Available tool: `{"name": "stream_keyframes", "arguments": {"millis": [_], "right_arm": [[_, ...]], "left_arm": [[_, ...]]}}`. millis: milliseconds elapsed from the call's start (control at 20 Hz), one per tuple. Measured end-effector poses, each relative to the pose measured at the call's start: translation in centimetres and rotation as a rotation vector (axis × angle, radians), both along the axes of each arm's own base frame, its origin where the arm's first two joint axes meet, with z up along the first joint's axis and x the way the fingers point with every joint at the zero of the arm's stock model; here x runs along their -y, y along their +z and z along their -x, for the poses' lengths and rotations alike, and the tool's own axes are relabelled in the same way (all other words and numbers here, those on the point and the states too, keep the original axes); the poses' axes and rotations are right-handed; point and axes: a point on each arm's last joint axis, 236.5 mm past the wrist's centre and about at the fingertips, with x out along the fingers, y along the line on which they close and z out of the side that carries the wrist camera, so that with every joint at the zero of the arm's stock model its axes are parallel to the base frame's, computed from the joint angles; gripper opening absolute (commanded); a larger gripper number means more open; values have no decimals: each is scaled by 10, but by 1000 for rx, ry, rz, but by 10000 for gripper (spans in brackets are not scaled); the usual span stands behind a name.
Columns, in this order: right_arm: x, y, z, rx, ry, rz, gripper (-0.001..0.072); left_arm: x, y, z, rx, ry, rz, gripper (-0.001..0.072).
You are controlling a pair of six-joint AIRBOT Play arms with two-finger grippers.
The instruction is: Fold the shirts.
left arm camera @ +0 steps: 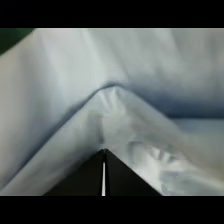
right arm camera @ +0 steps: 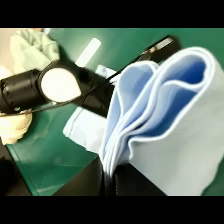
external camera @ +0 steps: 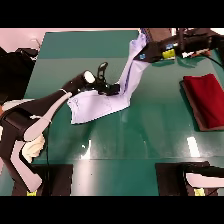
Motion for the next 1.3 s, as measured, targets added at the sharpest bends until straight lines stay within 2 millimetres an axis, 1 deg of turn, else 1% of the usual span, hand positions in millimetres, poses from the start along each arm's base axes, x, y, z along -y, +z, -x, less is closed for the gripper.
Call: {"name": "stream_keyframes", "arguments": {"millis": [100, 200, 250, 300, 350, 400, 450, 550, 600, 650, 700, 750, 800, 850, 900, 950, 1000, 1100, 1150, 1200, 1300], "right_arm": [[-26, -6, 9, -10, 48, -4, 20], [-58, -16, 17, -28, 101, -20, 20], [-80, -22, 22, -39, 131, -41, 22], [-103, -28, 26, -42, 164, -67, 82], [-130, -35, 32, -47, 199, -102, 277], [-157, -43, 38, -53, 231, -140, 369], [-181, -51, 45, -62, 258, -175, 368], [-220, -64, 58, -70, 301, -226, 365], [-230, -68, 60, -65, 313, -236, 364], [-235, -73, 59, -58, 316, -235, 364], [-233, -80, 56, -53, 315, -217, 364], [-226, -87, 50, -51, 305, -196, 364], [-213, -97, 42, -51, 286, -157, 364], [-193, -111, 30, -63, 248, -108, 365], [-168, -126, 18, -86, 208, -52, 370], [-142, -141, 7, -113, 163, -2, 458], [-112, -158, -4, -143, 115, 48, 572], [-47, -193, -24, -233, 1, 121, 585], [-21, -207, -29, -279, -45, 138, 584], [3, -222, -31, -330, -87, 156, 582], [36, -249, -33, -417, -149, 172, 582]], "left_arm": [[-25, 28, -17, 31, 14, -4, 27], [-66, 68, -37, 105, 47, -34, 27], [-90, 92, -45, 149, 70, -54, 27], [-119, 119, -52, 202, 101, -79, 27], [-147, 147, -56, 256, 136, -103, 27], [-174, 172, -58, 304, 172, -128, 27], [-199, 197, -56, 352, 208, -152, 27], [-236, 238, -49, 427, 268, -181, 27], [-249, 252, -45, 453, 289, -194, 27], [-258, 262, -40, 472, 303, -207, 27], [-262, 269, -36, 484, 308, -212, 27], [-263, 273, -32, 490, 305, -219, 27], [-262, 275, -29, 493, 298, -224, 27], [-259, 277, -27, 499, 284, -231, 27], [-253, 278, -25, 506, 269, -231, 27], [-245, 278, -23, 509, 250, -229, 27], [-238, 277, -21, 510, 233, -228, 27], [-226, 276, -18, 514, 204, -228, 27], [-219, 274, -17, 513, 189, -226, 27], [-213, 273, -15, 512, 175, -224, 28], [-201, 268, -13, 512, 143, -224, 28]]}}
